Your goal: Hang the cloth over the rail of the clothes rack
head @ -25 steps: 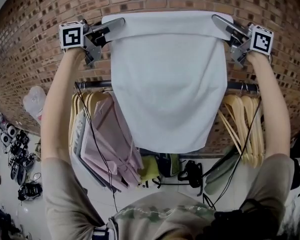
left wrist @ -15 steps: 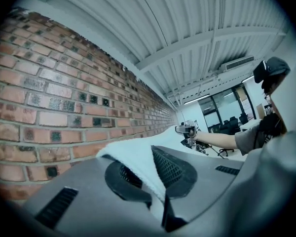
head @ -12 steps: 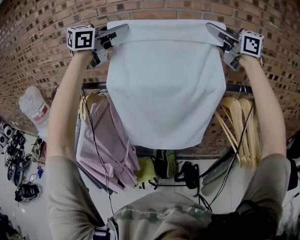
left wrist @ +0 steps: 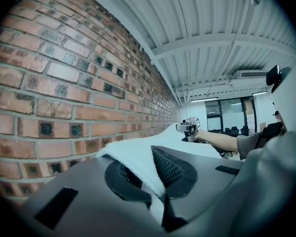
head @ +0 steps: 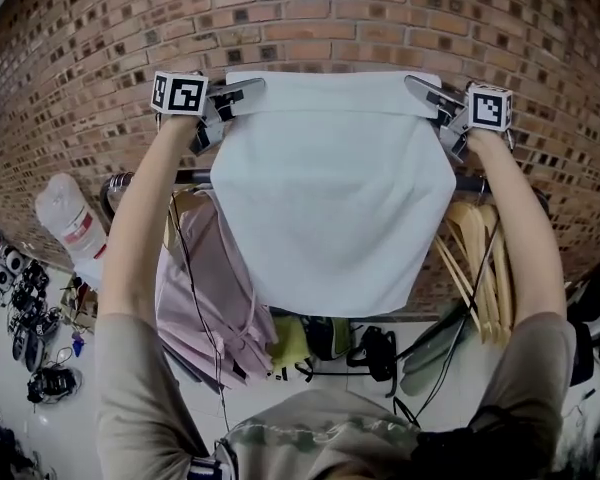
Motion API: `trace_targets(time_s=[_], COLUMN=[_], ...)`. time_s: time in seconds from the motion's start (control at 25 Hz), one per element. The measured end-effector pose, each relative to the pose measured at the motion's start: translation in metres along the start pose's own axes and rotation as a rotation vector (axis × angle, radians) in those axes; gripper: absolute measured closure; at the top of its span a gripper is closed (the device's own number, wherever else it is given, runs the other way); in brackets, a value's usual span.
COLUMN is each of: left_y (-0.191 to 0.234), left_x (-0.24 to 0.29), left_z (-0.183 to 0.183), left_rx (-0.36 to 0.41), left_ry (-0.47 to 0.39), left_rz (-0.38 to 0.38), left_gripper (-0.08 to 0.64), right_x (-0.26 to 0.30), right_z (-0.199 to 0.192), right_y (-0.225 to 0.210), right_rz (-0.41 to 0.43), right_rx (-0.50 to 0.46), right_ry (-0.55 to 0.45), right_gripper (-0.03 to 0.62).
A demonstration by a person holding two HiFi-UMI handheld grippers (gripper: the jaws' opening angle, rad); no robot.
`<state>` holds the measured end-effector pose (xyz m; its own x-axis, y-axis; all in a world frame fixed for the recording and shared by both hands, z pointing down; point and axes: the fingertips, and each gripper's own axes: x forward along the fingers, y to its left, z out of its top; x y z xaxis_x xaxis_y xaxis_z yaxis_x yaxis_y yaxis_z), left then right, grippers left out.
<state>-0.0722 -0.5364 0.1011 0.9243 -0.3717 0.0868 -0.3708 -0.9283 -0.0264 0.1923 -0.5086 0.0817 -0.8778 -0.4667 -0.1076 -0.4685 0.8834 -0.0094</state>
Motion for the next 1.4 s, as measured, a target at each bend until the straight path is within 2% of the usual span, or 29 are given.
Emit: trace_targets(time_s=[0.16, 0.36, 0.56, 0.72, 0.92, 1.12, 1.32, 1.4], left_y=[0.006, 0.01, 0.007, 0.003, 0.004, -0.003, -0.004, -0.007], left_x=[0.002, 0.002, 0.001, 0.001, 0.001, 0.003, 0.001, 0.004], left_z=[-0.016, -0.031, -0.03, -0.025, -0.031, -0.032, -0.036, -0.036], left_rx=[-0.041, -0.057, -0.073, -0.121, -0.117, -0.209, -0.226, -0.215], left_ry=[-0.024, 0.006, -0.017, -0.062, -0.035, -0.05, -0.051, -0.044], left_rz=[-0.004, -0.006, -0.018, -0.047, -0.041, -0.091, -0.08, -0.093], left_gripper=[0.543, 0.543, 0.543, 0.543, 0.543, 0.541, 0.541, 0.541], right_x=[0.004, 0.011, 0.012, 0.009, 0.012, 0.006, 0.005, 0.001], right_z=[-0.009, -0.026, -0.024, -0.022, -0.023, -0.026, -0.024, -0.026], right_y=[-0.001, -0.006, -0.005, -0.007, -0.003, -0.012, -0.003, -0.006], right_rz=[0.008, -0.024, -0.018, -0.038, -0.029, -0.084, -0.059, -0.074], right_rx=[-0.005, 0.038, 0.036, 0.066, 0.068, 0.102, 0.106, 0.11], right_ry=[0.038, 0.101, 0.09, 0.052, 0.058, 0.054, 0.036, 0.046], right_gripper=[0.572, 0.572, 0.572, 0.572, 0.572, 0.572, 0.572, 0.572])
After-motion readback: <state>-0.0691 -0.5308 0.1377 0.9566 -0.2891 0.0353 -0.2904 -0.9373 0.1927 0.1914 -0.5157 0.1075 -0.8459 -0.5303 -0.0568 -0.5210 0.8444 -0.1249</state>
